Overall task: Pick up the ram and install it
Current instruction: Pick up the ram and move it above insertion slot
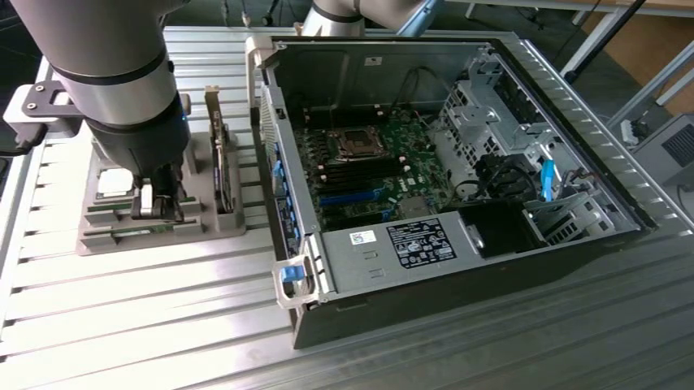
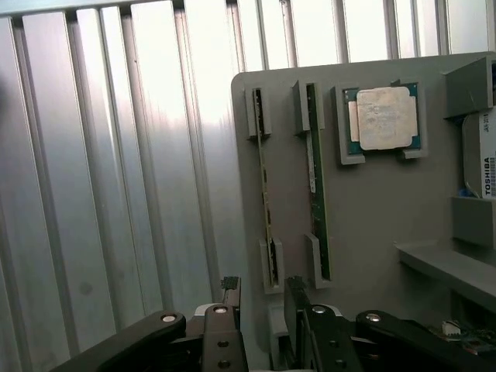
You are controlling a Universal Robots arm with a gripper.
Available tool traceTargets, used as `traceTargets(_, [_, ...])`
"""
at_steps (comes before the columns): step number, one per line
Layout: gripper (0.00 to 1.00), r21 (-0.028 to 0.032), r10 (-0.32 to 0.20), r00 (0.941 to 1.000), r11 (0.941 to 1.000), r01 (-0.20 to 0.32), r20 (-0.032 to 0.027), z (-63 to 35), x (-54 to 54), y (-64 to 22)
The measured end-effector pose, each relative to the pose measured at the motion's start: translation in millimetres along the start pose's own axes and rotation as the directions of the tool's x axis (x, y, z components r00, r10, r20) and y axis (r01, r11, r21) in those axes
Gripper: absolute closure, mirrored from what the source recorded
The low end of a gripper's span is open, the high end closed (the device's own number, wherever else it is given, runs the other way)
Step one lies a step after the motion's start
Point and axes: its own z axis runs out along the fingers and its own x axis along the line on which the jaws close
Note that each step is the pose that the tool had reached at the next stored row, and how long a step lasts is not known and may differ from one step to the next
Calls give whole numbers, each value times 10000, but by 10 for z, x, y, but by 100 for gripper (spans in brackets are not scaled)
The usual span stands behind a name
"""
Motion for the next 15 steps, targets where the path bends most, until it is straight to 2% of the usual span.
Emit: traceTargets(15, [65,1,-1,10000,10000,1,1,61,17,-1])
